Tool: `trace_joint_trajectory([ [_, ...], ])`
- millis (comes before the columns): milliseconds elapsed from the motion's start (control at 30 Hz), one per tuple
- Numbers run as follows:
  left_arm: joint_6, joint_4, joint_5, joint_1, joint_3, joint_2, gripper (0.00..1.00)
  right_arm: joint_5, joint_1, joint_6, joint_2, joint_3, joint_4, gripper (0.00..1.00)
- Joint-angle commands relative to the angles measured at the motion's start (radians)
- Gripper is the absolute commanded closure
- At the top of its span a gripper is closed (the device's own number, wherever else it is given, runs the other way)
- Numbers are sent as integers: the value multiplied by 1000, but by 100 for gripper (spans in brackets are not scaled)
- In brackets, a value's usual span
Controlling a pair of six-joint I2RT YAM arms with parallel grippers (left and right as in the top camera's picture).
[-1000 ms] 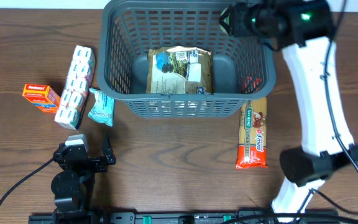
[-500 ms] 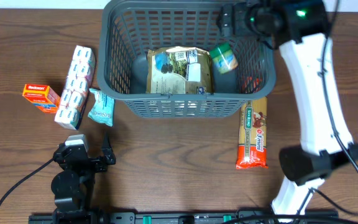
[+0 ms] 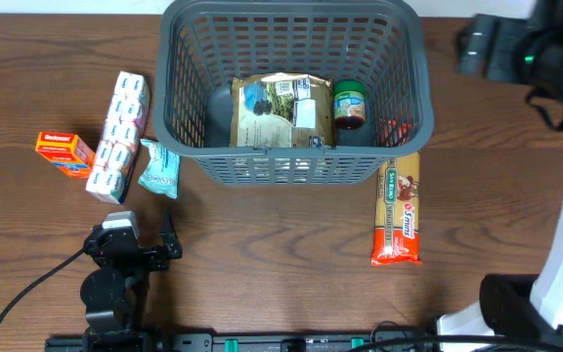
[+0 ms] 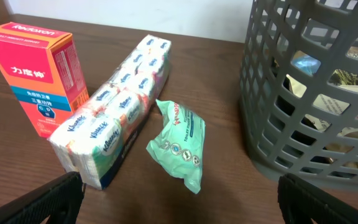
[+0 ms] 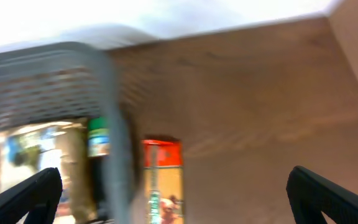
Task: Pack container
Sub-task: 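Lift the jar into the basket and open the right gripper, then grasp the red spaghetti pack by its top end with the right gripper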
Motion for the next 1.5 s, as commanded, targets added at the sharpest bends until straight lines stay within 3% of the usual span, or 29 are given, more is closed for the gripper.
trace_joint_trajectory([
  [0, 13, -6, -5, 5, -22, -6, 2, -61, -114, 10, 43, -14, -14, 1],
  [267, 13, -6, -5, 5, -22, -6, 2, -126, -238, -18, 141, -216, 40, 1],
  [533, 13, -6, -5, 5, -22, -6, 2, -297, -222, -77, 177, -662, 385, 1],
  [733, 13, -6, -5, 5, -22, -6, 2, -331, -151, -124, 177, -902, 574, 1],
  [1100, 13, -6, -5, 5, -22, -6, 2, -214, 38, -128, 177, -1061, 678, 1],
  [1467, 13, -6, -5, 5, -22, -6, 2, -156, 118, -74, 196, -1119, 732, 1],
])
